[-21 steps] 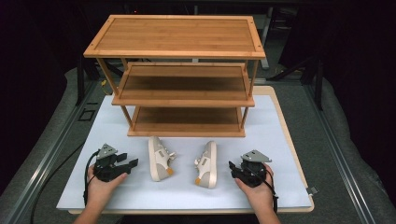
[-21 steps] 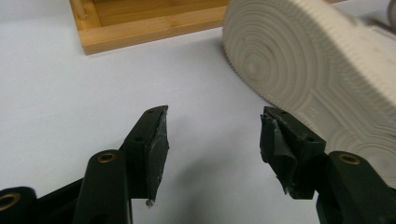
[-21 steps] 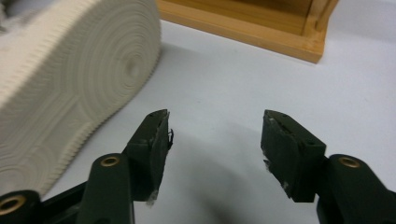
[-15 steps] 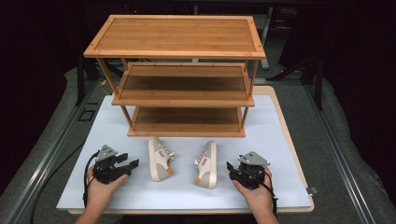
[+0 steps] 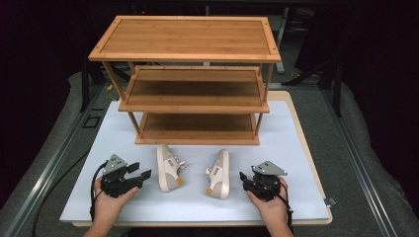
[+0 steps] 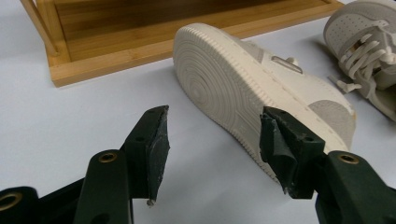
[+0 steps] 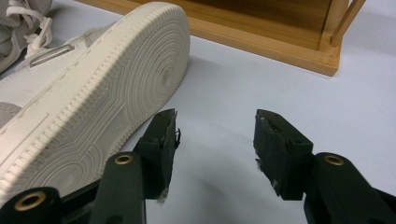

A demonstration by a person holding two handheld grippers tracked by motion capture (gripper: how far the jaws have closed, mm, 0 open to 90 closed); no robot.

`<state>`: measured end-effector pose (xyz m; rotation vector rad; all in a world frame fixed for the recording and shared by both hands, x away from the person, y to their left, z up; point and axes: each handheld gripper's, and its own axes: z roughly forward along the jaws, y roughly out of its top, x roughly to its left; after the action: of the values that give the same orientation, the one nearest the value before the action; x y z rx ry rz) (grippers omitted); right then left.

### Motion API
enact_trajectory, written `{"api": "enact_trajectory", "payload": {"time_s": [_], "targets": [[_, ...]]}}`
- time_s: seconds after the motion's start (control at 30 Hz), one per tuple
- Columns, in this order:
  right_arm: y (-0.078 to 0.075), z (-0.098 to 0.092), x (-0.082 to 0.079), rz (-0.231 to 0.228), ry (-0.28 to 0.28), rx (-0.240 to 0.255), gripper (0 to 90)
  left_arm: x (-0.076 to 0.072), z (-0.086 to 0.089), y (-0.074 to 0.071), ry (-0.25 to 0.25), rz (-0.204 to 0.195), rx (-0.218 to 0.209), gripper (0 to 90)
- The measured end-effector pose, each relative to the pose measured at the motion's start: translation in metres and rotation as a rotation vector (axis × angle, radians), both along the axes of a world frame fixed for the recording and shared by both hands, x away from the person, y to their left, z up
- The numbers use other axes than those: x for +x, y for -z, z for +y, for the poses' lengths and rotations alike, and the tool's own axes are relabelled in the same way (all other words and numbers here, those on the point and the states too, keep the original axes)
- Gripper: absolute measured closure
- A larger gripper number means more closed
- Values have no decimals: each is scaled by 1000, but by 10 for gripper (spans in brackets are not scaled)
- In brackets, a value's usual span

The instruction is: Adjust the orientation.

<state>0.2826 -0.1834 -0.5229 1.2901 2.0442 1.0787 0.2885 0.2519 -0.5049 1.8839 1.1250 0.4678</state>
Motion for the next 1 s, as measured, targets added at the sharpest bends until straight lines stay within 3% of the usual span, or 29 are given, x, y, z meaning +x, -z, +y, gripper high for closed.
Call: {"api": "enact_trajectory", "payload": {"time_s": [0.2,0.27,0.33,0.47,0.53,0.73,1.0], "targets": [[-3,0,-2,-17,1,7,497,-5,-6,-10,50,-19,-31,479],[-3,0,-3,-20,2,3,501,-7,-10,-13,64,-22,-28,507],[-3,1,-3,-22,6,2,508,-8,-14,-16,82,-29,-17,589],[-3,1,-3,-20,8,2,509,-8,-23,-21,112,-53,7,625],[-3,1,-2,-17,7,2,509,-8,-25,-22,123,-51,8,655],[-1,1,-2,-9,10,4,509,-1,-36,-14,139,-32,34,853],[0,0,0,-3,14,8,501,5,-39,-8,143,-7,42,880]]}}
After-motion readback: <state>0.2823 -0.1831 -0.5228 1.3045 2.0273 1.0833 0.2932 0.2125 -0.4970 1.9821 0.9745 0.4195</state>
